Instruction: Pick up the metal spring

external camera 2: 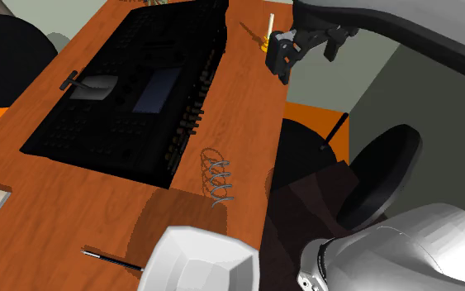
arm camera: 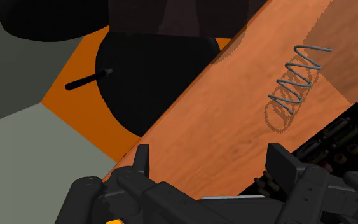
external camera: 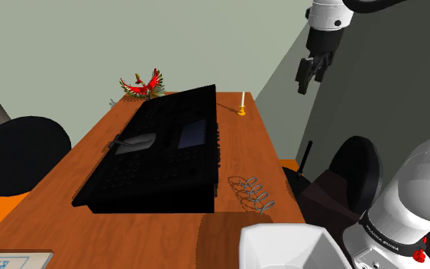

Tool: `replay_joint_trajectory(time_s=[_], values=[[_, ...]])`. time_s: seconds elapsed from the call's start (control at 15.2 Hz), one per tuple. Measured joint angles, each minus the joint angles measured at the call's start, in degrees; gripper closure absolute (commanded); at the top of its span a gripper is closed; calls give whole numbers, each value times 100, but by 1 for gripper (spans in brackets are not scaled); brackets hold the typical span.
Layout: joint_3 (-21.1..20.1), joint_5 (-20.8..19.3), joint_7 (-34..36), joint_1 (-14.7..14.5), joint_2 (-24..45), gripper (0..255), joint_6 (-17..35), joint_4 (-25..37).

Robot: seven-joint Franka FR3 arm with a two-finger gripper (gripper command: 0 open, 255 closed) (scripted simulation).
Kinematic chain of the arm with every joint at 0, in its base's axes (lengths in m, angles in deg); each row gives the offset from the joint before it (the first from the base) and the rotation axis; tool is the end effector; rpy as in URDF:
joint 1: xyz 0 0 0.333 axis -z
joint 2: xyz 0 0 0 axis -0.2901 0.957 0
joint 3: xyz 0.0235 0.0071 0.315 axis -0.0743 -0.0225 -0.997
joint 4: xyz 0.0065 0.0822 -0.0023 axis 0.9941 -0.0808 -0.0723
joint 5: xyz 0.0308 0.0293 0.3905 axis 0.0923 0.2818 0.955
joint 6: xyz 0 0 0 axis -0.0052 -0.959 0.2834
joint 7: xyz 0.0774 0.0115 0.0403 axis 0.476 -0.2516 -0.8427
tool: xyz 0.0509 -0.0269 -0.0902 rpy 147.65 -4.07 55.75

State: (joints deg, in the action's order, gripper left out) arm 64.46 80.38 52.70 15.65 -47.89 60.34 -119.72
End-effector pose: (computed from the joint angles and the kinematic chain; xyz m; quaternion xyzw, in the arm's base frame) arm 0.3209 0.0245 0.5899 0.9961 0.0221 0.0268 0.0810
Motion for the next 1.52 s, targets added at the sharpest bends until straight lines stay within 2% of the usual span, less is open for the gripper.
replay_joint_trajectory(time_s=[0.2,0.73,1.19,1.52], values=[[-31,89,89,-32,-32,0,140,-208],[-268,676,628,-266,187,0,1306,-1347],[-559,1293,1053,-572,806,0,2569,-2102],[-778,1778,1281,-838,1526,0,3533,-2379]])
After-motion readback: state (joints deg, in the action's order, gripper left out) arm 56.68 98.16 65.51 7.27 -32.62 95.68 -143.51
